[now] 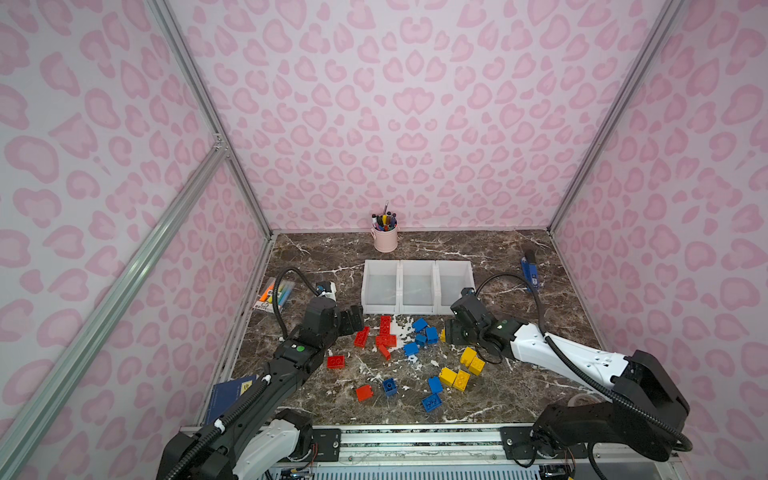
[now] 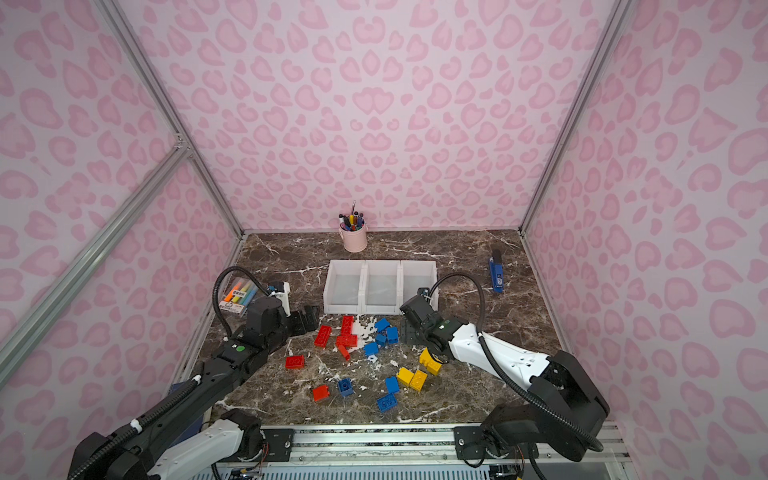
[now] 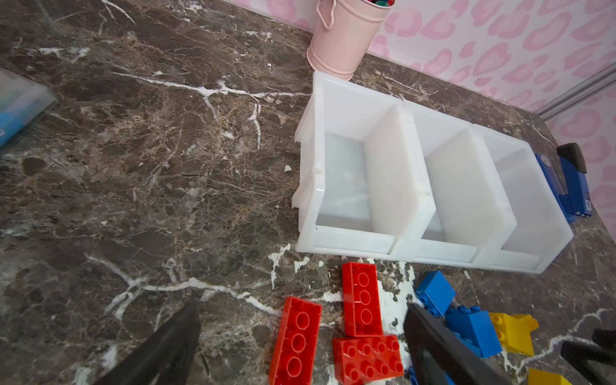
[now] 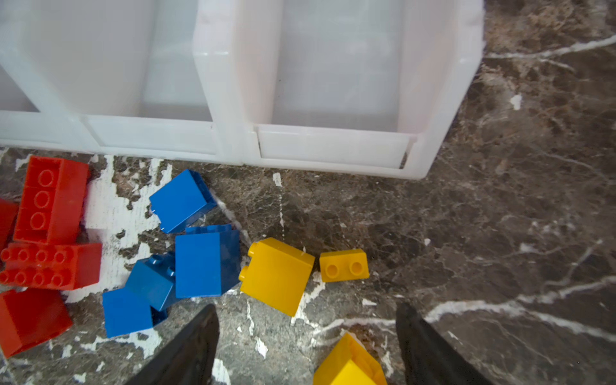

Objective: Sort the legos into containers by color
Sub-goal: 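Lower the right gripper and grasp the small yellow brick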

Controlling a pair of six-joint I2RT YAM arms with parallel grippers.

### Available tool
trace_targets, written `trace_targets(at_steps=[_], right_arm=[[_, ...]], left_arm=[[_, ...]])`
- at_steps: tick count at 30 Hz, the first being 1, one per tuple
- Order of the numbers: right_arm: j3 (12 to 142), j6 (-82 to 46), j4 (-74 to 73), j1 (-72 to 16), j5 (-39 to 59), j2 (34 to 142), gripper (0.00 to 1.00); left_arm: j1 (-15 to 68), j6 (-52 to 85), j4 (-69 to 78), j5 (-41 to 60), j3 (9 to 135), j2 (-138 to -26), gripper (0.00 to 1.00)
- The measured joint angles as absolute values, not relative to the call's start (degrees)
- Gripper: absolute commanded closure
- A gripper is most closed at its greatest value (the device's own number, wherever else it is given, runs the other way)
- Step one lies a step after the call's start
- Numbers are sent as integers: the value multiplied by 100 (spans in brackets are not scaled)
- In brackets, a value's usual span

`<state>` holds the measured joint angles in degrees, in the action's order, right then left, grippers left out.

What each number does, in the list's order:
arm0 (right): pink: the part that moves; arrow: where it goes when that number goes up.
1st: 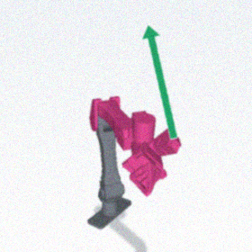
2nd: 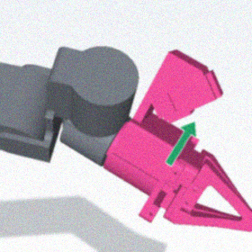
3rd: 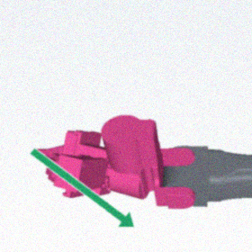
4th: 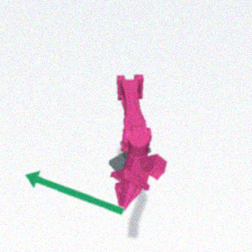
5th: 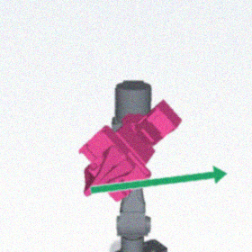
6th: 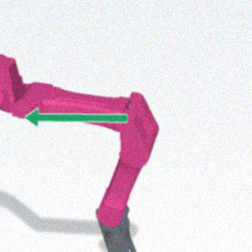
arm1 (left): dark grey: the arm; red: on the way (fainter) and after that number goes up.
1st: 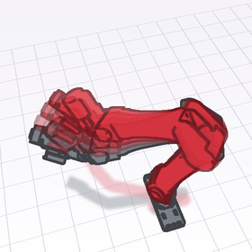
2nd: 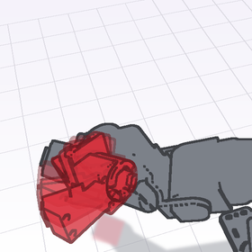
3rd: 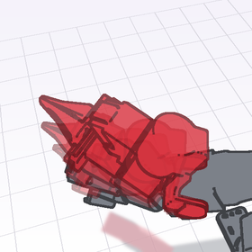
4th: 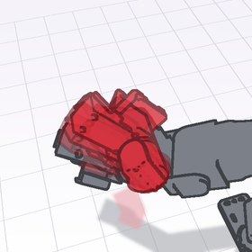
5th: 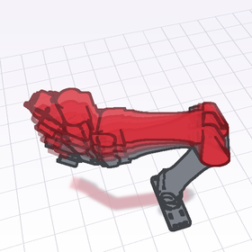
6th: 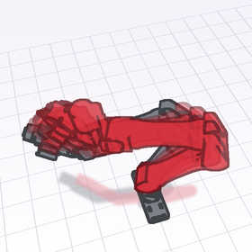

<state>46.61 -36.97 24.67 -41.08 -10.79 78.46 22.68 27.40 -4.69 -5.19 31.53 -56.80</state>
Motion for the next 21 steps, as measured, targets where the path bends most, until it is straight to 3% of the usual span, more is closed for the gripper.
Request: trace_targets(at_steps=[11, 21], right_arm=[[4331, -3769, 2683, -3570, -1166, 7695, 35], [4329, -3533, 2469, -3520, -862, 8211, 44]], left_arm=[[2488, 2840, -475, -580, 3164, -5706, 3], [2561, 2947, -502, -690, 3098, -5712, 3]])
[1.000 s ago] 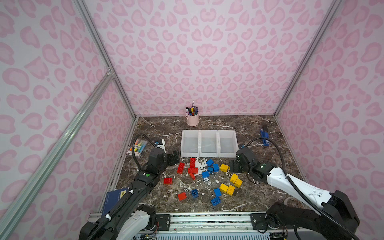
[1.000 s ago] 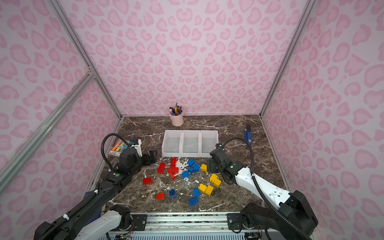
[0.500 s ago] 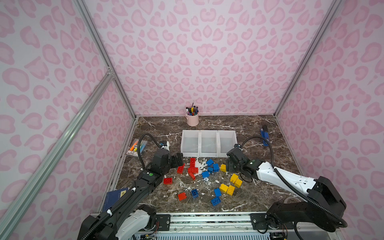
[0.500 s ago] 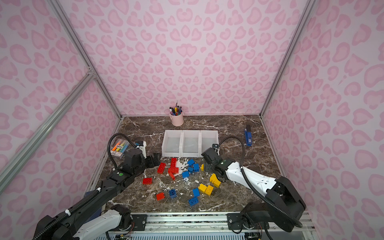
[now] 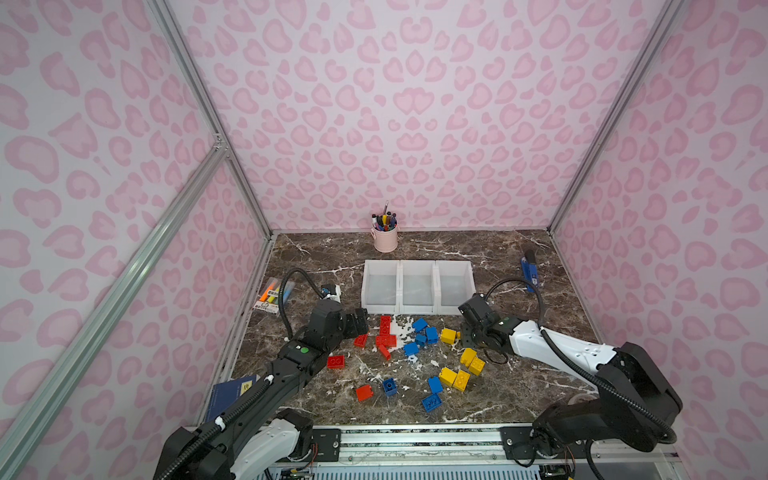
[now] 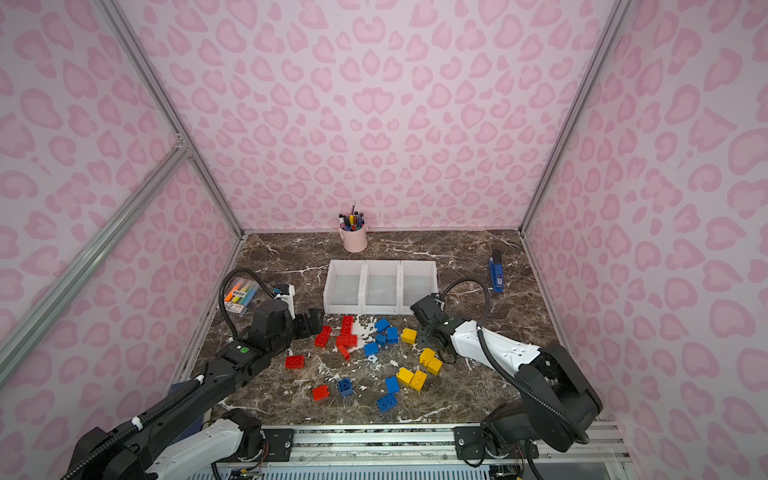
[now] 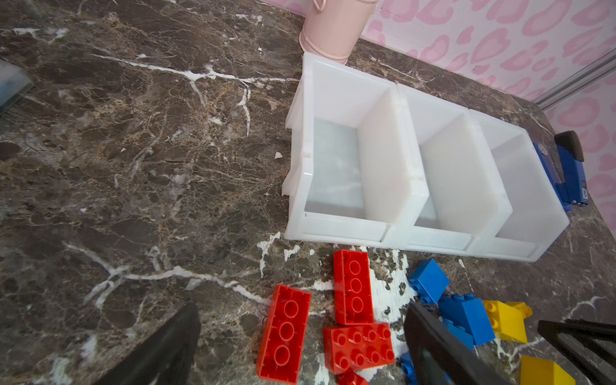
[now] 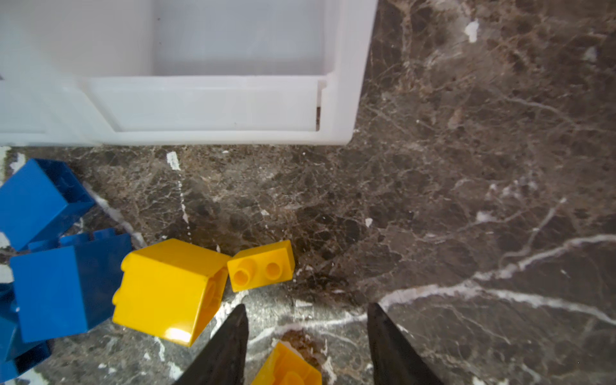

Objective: Sort the legos into containers by color
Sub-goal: 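Lower the right gripper and grasp the small yellow brick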

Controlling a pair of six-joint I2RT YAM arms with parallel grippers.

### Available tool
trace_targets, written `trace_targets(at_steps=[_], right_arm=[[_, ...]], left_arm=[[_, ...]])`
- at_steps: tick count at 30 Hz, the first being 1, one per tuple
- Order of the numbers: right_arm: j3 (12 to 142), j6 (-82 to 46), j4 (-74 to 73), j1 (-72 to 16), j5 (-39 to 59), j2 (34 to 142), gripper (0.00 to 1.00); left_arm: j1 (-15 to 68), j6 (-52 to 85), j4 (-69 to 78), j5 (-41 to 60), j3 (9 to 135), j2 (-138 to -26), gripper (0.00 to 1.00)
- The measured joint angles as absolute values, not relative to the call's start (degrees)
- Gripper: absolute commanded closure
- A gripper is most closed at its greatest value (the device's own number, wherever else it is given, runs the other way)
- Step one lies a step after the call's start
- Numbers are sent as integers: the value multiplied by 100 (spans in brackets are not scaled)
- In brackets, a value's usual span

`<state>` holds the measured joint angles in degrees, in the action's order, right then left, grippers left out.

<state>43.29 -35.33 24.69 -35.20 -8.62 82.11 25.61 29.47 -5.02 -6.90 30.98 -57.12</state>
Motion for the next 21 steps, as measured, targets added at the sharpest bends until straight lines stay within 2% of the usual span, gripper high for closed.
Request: trace_targets(at_steps=[10, 21], right_arm=[[4654, -3363, 2303, -3522, -720, 8812, 47], [4851, -3234, 2204, -3522, -635, 9277, 61]], left_arm=[[2578, 2952, -543, -711, 3044, -5618, 3], [2589, 2989, -598, -735, 3009, -5581, 3]])
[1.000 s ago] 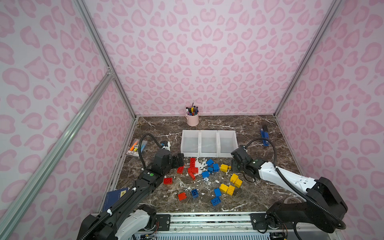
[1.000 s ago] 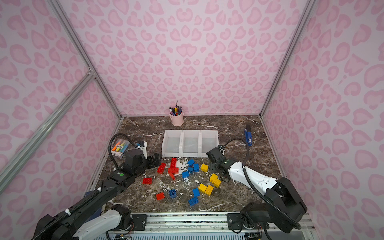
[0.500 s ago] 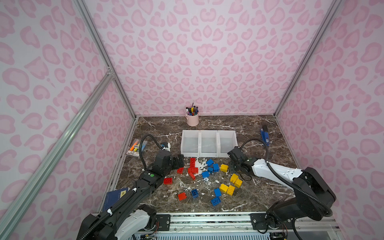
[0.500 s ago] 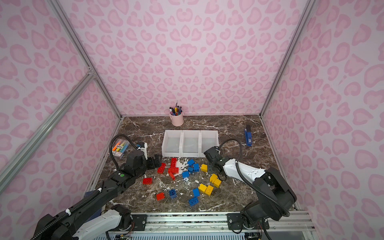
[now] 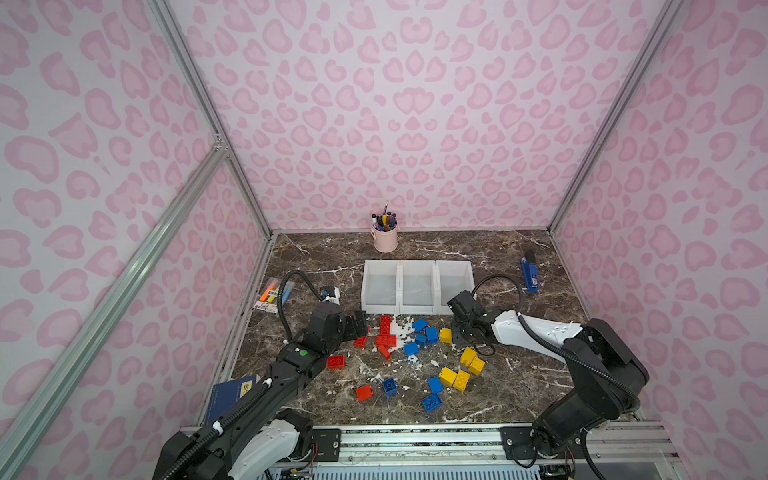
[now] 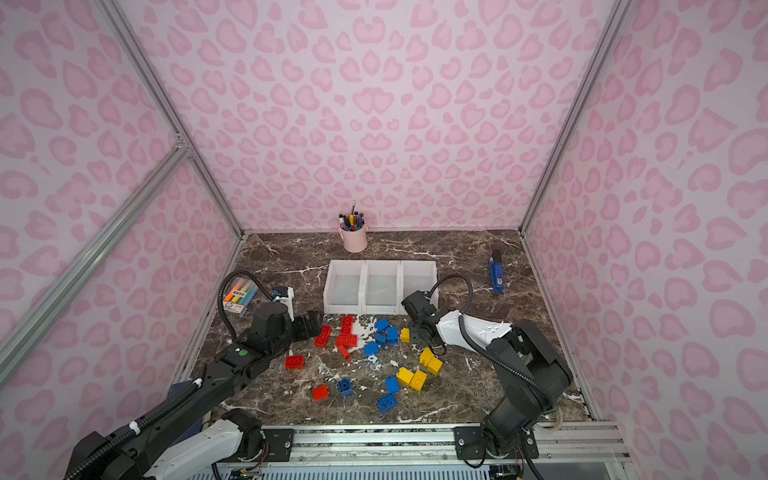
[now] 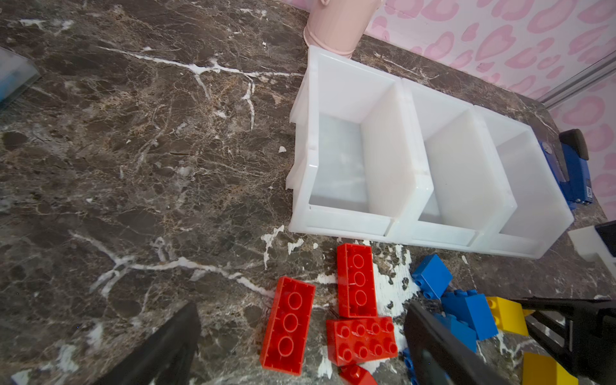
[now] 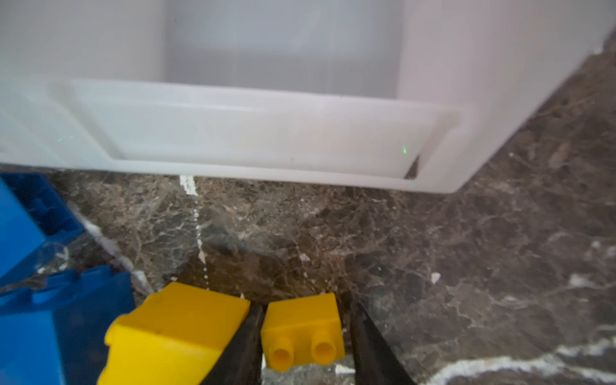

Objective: Sort the legos into containers by color
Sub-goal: 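Lower the right gripper and grasp the small yellow brick, then carry the yellow brick into the compartment farthest from the left arm and release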

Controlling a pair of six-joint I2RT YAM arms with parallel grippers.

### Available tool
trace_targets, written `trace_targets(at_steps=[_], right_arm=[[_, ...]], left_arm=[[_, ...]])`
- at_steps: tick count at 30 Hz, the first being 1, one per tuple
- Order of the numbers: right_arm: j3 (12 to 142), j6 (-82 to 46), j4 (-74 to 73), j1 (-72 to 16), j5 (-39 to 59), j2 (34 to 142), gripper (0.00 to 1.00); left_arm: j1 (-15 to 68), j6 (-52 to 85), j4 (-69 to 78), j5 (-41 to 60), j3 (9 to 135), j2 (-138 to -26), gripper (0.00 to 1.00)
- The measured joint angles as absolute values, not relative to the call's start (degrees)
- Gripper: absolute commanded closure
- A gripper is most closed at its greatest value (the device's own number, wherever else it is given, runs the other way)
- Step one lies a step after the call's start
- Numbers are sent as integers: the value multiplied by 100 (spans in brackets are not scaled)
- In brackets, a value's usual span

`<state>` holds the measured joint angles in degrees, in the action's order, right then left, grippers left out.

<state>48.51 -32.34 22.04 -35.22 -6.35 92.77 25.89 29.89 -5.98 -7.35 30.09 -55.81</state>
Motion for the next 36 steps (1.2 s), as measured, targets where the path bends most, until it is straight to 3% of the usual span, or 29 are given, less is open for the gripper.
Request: trace_targets(at_steps=[13, 21, 30, 33, 36], right_arm=[[4877, -3186, 2309, -3524, -670, 9118, 70], [5883, -2709, 2814, -3293, -875, 8667, 70], [7356, -2093, 2882, -2915, -676, 9929, 70], [7559, -2038, 2893, -2786, -569, 10278, 63], [7677, -2038, 2899, -2700, -508, 10403, 50]], left_arm=[[2600, 2989, -620, -751, 2982, -5546, 3], [2604, 2991, -631, -775, 2978, -5502, 3], [2633, 3063, -650, -773, 2880, -5308, 3], [2659, 3114, -733, -773, 2790, -5177, 3], [2674, 3164, -746, -794, 2703, -5015, 3]])
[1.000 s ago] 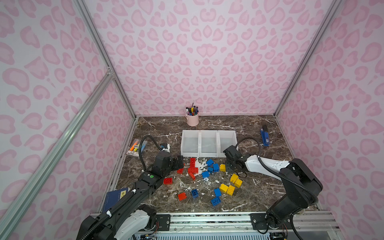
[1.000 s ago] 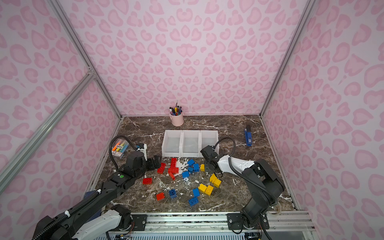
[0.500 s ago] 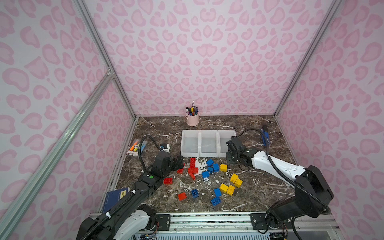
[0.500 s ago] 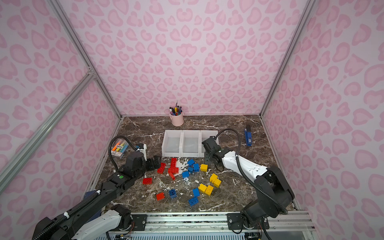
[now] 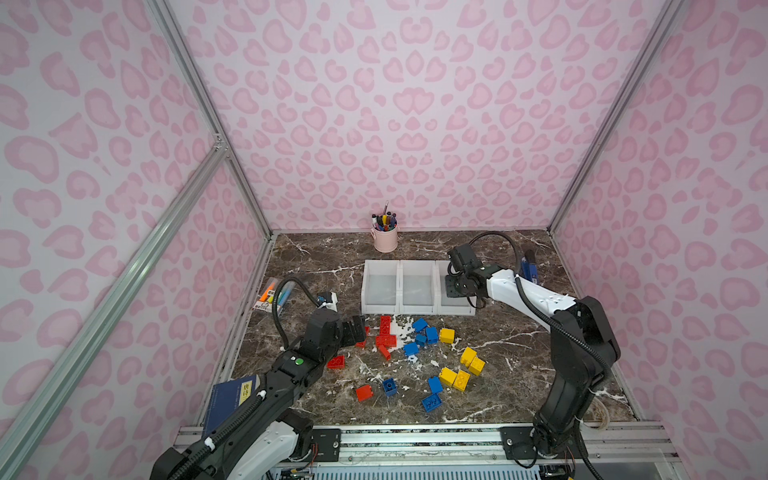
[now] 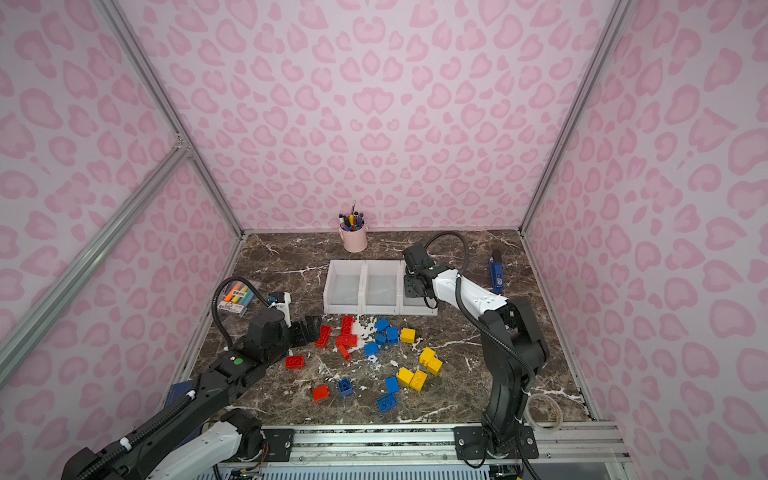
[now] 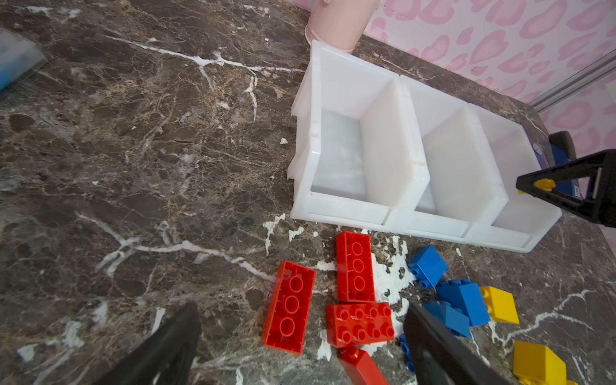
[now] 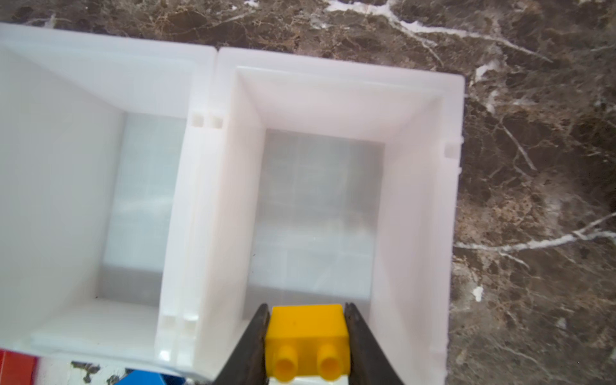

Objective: Sort the legos into containers by color
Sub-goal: 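Carry the yellow brick into the compartment farthest from the left arm and release, then grasp a red brick with the left gripper while the right gripper hovers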

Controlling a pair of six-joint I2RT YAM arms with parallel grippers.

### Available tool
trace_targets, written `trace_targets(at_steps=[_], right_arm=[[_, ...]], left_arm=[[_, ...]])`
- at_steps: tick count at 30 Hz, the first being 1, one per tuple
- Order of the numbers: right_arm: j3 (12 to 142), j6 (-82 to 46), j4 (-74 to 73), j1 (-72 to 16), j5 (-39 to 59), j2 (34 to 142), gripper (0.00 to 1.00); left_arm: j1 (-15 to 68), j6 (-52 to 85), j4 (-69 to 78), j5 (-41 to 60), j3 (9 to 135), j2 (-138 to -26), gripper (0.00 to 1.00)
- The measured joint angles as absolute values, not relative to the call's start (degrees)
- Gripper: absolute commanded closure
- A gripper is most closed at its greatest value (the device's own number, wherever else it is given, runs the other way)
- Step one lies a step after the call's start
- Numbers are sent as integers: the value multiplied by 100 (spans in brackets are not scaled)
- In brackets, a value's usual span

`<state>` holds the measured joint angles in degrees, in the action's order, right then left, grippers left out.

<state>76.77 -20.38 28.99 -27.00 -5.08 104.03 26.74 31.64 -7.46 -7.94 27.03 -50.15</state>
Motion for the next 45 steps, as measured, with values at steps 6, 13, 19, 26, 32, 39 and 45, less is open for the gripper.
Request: trace_targets(at_steps=[6, 13, 19, 26, 32, 39, 45], right_arm=[[7706, -2034, 2923, -2705, -447, 10379, 42], [7607, -2036, 2963, -2689, -451, 10127, 43], [7369, -2051, 2965, -2731, -451, 9789, 44], [6744, -2161, 2971, -2904, -484, 9041, 44], [6003, -2397, 2989, -2991, -607, 8289, 44], [5304, -2838, 2991, -3100, -716, 7679, 45], [5028, -3092, 2982, -3133, -788, 7472, 45]], left_arm=[[2674, 3188, -766, -836, 2672, -4965, 3], [2681, 3203, -768, -838, 2672, -4991, 3], [2681, 3253, -788, -869, 2672, -5017, 3], [2696, 3343, -989, -945, 2672, -5105, 3], [2696, 3402, -1280, -1291, 2744, -5310, 3], [2696, 3306, -1459, -1535, 2797, -5546, 3], [2696, 3118, -1741, -1647, 3063, -6060, 3]])
